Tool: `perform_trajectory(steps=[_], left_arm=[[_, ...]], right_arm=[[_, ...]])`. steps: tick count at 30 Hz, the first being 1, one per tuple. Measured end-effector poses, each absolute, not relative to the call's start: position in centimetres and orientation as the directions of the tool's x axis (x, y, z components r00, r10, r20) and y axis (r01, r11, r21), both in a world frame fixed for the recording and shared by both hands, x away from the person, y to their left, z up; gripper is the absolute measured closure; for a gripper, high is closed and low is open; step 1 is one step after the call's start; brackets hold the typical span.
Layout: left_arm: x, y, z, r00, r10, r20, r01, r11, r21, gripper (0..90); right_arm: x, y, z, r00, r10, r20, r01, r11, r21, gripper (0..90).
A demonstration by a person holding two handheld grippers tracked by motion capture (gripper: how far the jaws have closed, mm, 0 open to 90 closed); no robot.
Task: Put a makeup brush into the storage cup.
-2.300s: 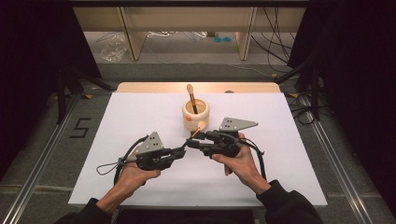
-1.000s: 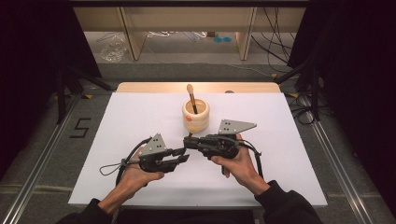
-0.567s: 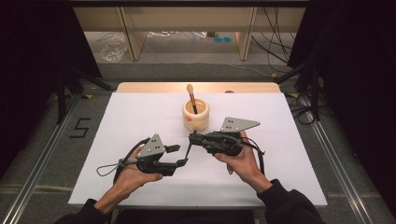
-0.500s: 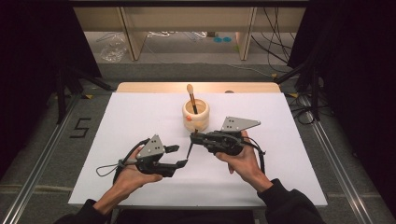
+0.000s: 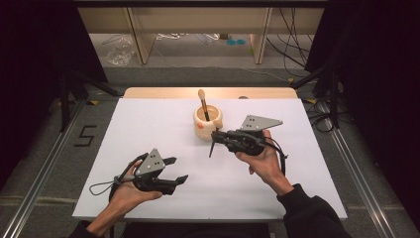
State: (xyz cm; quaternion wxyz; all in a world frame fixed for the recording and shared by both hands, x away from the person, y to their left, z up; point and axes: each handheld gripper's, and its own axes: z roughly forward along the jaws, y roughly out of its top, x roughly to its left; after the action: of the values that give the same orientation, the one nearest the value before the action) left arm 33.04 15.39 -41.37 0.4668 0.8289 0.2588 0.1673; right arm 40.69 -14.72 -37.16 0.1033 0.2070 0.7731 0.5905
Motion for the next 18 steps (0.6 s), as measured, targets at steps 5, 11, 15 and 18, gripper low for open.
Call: perform_trajectory(steps=[5,11,15,18], left_arm=[[32.4,15.9,-41.8,0.796,0.605,0.022,0.301,-0.427,0.853,31.2],[32.1,16.3,-42.2,0.793,0.609,0.024,0.309,-0.437,0.845,29.6],[32.0,16.7,-42.4,0.79,0.612,0.04,0.306,-0.451,0.839,27.7],[31.6,16.8,-42.7,0.774,0.633,0.021,0.331,-0.432,0.839,26.3]], right_arm=[[42.0,-15.2,-37.2,-0.876,0.477,0.073,0.2,0.223,0.954,84.8],[43.4,-15.4,-37.2,-0.864,0.497,0.087,0.222,0.219,0.95,84.8],[44.4,-15.6,-37.3,-0.856,0.511,0.078,0.213,0.211,0.954,84.8],[45.0,-15.6,-37.1,-0.849,0.521,0.085,0.226,0.213,0.95,84.8]])
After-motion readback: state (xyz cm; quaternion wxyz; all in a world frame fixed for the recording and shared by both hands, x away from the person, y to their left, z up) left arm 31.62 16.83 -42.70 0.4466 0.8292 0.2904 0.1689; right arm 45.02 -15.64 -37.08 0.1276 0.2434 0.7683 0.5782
